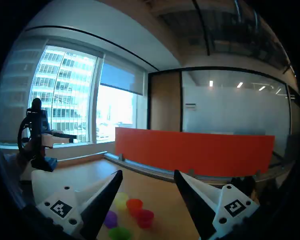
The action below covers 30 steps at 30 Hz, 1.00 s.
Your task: Pour water
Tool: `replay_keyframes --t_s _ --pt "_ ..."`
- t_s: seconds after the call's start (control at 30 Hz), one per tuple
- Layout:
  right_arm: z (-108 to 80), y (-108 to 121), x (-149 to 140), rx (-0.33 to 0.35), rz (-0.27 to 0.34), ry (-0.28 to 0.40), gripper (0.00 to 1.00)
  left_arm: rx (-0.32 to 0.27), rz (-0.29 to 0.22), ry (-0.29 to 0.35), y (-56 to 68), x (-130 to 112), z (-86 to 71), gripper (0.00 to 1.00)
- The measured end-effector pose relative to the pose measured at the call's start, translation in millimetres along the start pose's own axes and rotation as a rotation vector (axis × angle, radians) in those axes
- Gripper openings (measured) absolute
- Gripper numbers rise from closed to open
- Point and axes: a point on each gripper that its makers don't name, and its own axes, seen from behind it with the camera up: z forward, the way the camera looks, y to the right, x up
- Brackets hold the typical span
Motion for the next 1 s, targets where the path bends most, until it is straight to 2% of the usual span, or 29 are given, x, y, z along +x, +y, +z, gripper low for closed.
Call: replay_keyframes --t_s 0.2,0.57,0.8,1.0 --pt "1.8 -11 -2 0.058 0.013 -0.008 0.99 -0.036 0.006 -0.012 6.2 -5 1.6 0.96" --pt "1.8 -27 -9 0.144 0.002 -0.047 0.99 -0.086 0.042 -0.044 14.8 -19 -1.3 0.96" --pt "3.5 -35 -21 0.182 -0.035 -0.085 0.99 -0.12 0.033 -0.071 20.7 -31 -0.8 0.96" --pt "3.9 -39 -38 0.209 -0.066 -0.129 0.99 -0.131 0.039 -0.107 20.0 -47 2.0 0.96"
